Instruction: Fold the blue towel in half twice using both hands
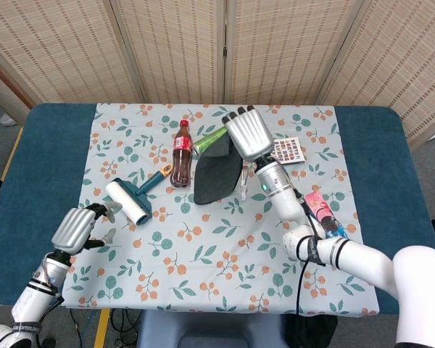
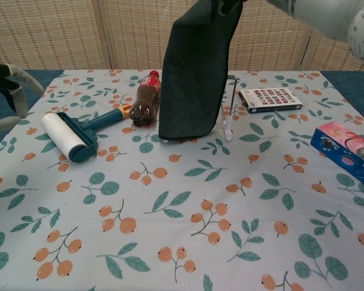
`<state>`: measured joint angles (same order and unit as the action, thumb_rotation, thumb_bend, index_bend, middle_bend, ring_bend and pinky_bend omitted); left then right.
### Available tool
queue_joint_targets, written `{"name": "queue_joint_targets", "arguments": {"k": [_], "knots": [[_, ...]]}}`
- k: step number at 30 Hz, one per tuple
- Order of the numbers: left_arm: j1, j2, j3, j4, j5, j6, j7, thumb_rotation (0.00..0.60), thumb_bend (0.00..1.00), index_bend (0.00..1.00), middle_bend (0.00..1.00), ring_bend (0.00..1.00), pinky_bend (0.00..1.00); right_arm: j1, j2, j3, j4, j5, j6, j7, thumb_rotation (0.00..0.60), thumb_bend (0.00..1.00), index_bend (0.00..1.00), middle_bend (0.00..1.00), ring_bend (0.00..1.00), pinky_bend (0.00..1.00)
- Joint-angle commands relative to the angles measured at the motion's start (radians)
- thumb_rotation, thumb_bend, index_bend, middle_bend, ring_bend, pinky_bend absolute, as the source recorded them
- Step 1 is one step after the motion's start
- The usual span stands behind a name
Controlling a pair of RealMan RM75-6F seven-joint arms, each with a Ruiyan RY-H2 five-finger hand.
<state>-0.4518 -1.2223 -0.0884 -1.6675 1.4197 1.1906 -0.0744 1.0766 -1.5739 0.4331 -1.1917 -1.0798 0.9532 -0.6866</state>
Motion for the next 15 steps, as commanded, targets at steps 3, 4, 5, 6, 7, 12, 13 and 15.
{"name": "queue_joint_targets", "arguments": {"k": [3, 4, 5, 6, 7, 12, 13, 15], "knots": [[0.003, 0.001, 0.003, 0.002, 0.002, -0.001, 0.000, 0.600, 0.36, 0.28, 0.49, 0.39, 0.61, 0.064, -0.056, -0.003, 0.140, 0.043, -0.069, 0.031, 0.600, 0.55, 0.71, 0.54, 0.45, 0.50], [0.003, 0.001, 0.003, 0.001, 0.002, -0.001, 0.001, 0.600, 0.36, 0.28, 0.49, 0.39, 0.61, 0.072, -0.064, -0.005, 0.160, 0.047, -0.080, 0.039, 0.600, 0.55, 0.71, 0.54, 0.45, 0.50], [0.003, 0.001, 0.003, 0.001, 0.002, -0.001, 0.001, 0.600, 0.36, 0.28, 0.49, 0.39, 0.61, 0.079, -0.072, -0.006, 0.182, 0.051, -0.088, 0.045, 0.600, 0.54, 0.71, 0.54, 0.45, 0.50], [0.004, 0.001, 0.003, 0.001, 0.002, 0.000, 0.003, 0.600, 0.36, 0.28, 0.49, 0.39, 0.61, 0.089, -0.083, -0.008, 0.210, 0.056, -0.100, 0.052, 0.600, 0.53, 0.71, 0.54, 0.45, 0.50], [0.004, 0.001, 0.002, 0.001, 0.001, -0.001, 0.003, 0.600, 0.36, 0.28, 0.49, 0.39, 0.61, 0.097, -0.092, -0.008, 0.231, 0.061, -0.109, 0.058, 0.600, 0.52, 0.71, 0.53, 0.45, 0.50], [0.003, -0.002, 0.000, 0.004, -0.005, -0.008, 0.004, 0.600, 0.36, 0.28, 0.49, 0.39, 0.61, 0.138, -0.145, -0.002, 0.352, 0.116, -0.163, 0.060, 0.600, 0.27, 0.51, 0.47, 0.39, 0.49], [0.003, -0.003, 0.000, 0.005, -0.006, -0.009, 0.004, 0.600, 0.36, 0.28, 0.49, 0.39, 0.61, 0.144, -0.153, -0.001, 0.371, 0.125, -0.171, 0.059, 0.600, 0.20, 0.44, 0.44, 0.37, 0.47], [0.002, -0.005, -0.001, 0.007, -0.007, -0.010, 0.005, 0.600, 0.36, 0.28, 0.49, 0.39, 0.61, 0.158, -0.170, 0.004, 0.410, 0.150, -0.190, 0.055, 0.600, 0.11, 0.31, 0.38, 0.32, 0.45]]}}
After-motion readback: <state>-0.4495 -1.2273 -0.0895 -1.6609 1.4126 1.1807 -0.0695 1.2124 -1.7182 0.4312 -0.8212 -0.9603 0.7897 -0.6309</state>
